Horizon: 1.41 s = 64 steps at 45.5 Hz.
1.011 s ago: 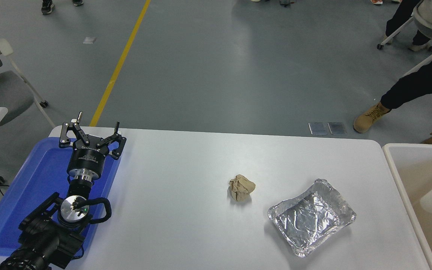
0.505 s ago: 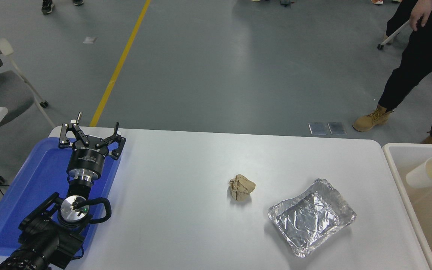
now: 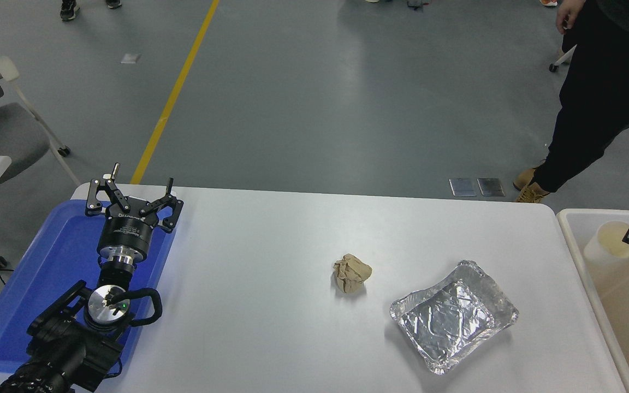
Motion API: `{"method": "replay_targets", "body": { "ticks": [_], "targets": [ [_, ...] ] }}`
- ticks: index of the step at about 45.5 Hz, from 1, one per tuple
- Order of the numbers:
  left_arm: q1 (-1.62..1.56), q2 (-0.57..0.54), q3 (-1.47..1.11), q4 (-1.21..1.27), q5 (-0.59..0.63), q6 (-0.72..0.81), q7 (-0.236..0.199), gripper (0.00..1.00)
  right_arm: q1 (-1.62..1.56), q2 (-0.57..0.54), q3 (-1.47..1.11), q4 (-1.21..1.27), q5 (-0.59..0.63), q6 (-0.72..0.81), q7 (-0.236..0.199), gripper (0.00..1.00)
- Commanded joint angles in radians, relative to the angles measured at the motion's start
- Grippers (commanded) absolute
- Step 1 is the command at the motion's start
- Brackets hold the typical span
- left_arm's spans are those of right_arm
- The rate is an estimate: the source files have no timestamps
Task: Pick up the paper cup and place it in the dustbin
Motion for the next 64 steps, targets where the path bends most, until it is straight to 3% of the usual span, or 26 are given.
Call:
{"method": "replay_targets", "body": {
  "ticks": [1, 36, 45, 64],
  "targets": [
    [0.0, 0.0, 0.0, 0.0, 0.0, 0.0, 0.0, 1.0, 0.0, -0.001, -0.002, -0.001, 0.0, 0.0, 0.005, 1.0],
    [0.0, 0.0, 0.0, 0.0, 0.0, 0.0, 0.001, 1.0, 0.033, -0.013, 0.008, 0.017, 0.003, 0.003, 0.007, 1.0],
    [0.0, 0.0, 0.0, 0.0, 0.002, 0.0, 0.001, 1.0, 0.099, -0.102, -0.001, 0.14, -0.003, 0.005, 0.007, 1.0],
    [-0.001, 0.0, 0.0, -0.002, 0.002, 0.0, 0.003, 1.0, 0.283, -0.232, -0.001, 0.381, -0.189, 0.005, -0.004, 1.0]
  ]
}}
